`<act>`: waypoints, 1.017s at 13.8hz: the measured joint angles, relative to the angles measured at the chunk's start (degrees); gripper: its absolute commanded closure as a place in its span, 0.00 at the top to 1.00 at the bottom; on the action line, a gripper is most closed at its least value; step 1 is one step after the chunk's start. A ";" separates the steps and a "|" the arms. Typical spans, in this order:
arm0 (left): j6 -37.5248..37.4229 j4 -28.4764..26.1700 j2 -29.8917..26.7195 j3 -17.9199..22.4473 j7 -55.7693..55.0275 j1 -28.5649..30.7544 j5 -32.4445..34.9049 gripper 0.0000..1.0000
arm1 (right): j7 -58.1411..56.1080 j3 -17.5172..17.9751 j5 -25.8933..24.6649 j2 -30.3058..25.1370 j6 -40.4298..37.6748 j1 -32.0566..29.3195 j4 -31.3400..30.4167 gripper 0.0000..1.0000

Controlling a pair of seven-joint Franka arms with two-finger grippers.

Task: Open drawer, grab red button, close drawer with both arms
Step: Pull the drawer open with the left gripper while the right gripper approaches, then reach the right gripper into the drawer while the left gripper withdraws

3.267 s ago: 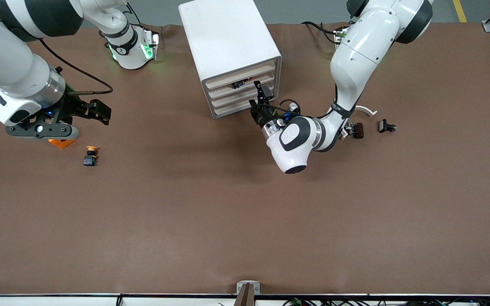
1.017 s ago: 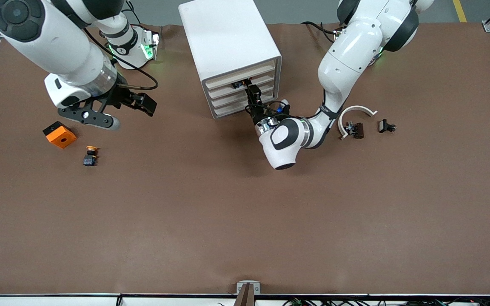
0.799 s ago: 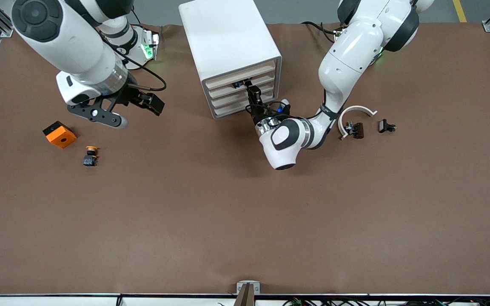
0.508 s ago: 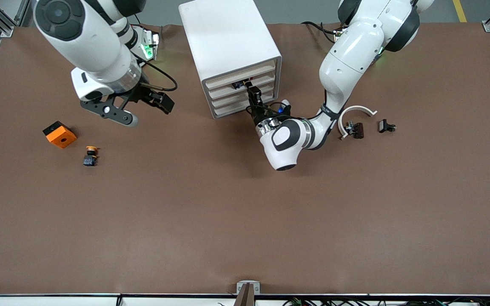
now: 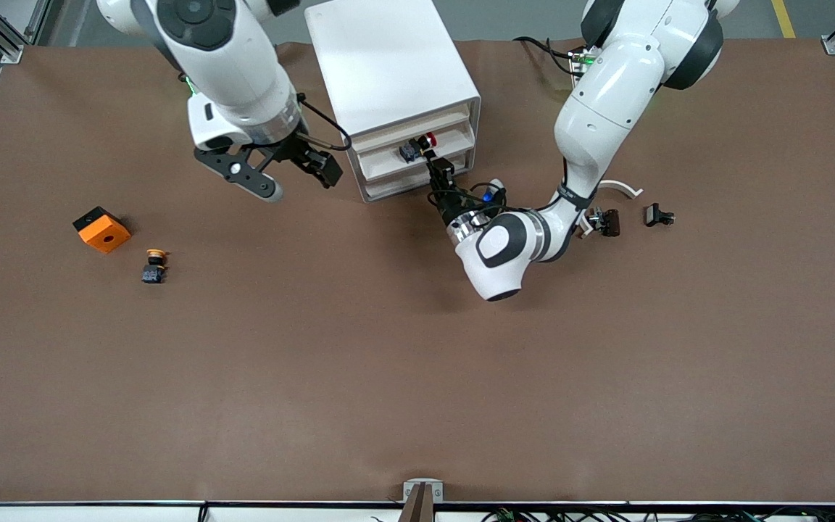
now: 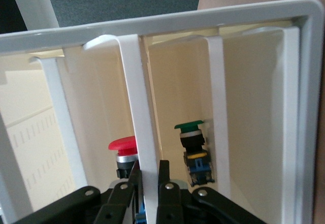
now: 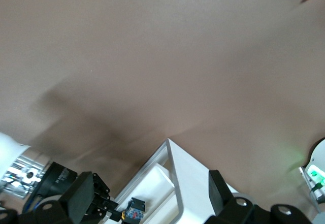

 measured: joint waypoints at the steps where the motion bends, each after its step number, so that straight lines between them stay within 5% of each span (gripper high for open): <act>1: -0.07 0.52 0.00 0.45 0.09 0.48 -0.01 0.00 | 1.38 0.01 0.00 0.42 0.26 0.64 0.00 1.00; 8: 0.09 3.64 0.01 3.09 1.10 3.50 0.00 0.00 | 15.43 0.03 0.05 4.68 6.98 7.37 -0.05 1.00; 9: 0.21 4.10 0.01 3.30 1.31 3.99 0.00 0.08 | 17.33 0.04 0.05 5.46 8.24 8.31 -0.05 1.00; 12: 1.14 5.16 0.02 3.61 2.63 5.39 0.00 1.00 | 21.54 0.03 0.05 7.96 11.84 10.46 -0.06 1.00; 14: 2.22 6.10 0.03 4.09 6.11 7.05 0.00 1.00 | 24.22 0.02 0.05 9.58 14.15 11.61 -0.06 1.00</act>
